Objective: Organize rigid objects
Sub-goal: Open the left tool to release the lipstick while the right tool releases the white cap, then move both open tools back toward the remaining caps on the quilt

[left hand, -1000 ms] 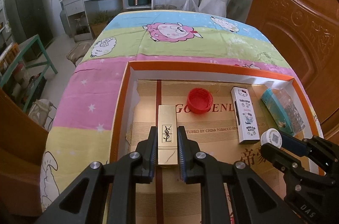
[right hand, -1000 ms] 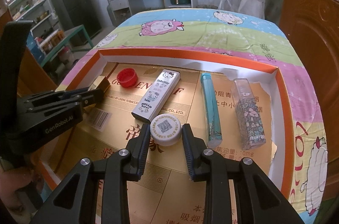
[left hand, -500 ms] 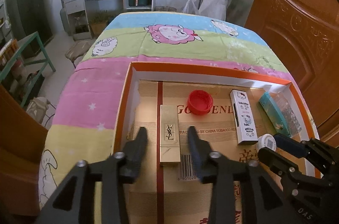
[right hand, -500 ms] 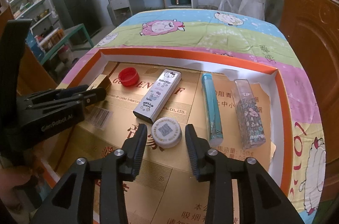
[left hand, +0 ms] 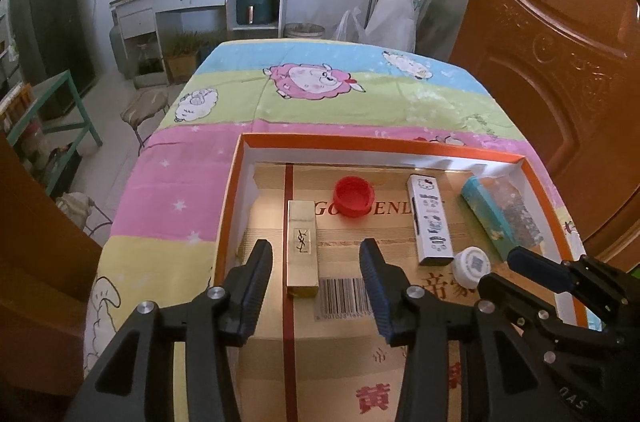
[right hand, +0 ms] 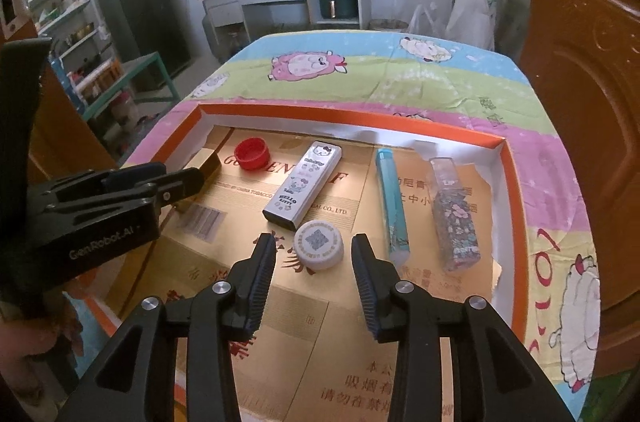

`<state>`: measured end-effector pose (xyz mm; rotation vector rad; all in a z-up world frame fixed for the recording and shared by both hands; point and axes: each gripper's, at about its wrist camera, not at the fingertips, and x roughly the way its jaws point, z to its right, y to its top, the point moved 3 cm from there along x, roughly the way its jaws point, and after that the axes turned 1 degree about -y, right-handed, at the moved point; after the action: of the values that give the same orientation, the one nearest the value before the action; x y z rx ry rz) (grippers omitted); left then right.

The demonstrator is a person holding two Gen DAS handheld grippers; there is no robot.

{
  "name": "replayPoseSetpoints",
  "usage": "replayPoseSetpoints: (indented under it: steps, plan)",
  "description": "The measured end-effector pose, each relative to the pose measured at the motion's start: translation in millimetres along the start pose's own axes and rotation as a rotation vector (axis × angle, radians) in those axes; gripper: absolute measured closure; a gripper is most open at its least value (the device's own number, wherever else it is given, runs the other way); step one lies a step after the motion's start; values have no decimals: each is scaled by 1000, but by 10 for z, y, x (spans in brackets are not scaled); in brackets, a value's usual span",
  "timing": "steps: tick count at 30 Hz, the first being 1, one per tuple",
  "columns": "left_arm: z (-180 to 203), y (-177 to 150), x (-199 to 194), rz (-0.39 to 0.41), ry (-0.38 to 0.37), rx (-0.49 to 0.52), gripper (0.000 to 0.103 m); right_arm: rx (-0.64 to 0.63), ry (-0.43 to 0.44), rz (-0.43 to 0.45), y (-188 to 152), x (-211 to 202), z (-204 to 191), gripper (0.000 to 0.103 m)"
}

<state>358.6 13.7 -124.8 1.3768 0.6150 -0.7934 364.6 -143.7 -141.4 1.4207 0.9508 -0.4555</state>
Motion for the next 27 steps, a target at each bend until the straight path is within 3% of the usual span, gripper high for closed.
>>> replayPoseSetpoints:
  steps: [27]
  plan:
    - [141, -270, -755, 60, -15, 12, 58, 8, -34, 56, -302, -772, -128, 62]
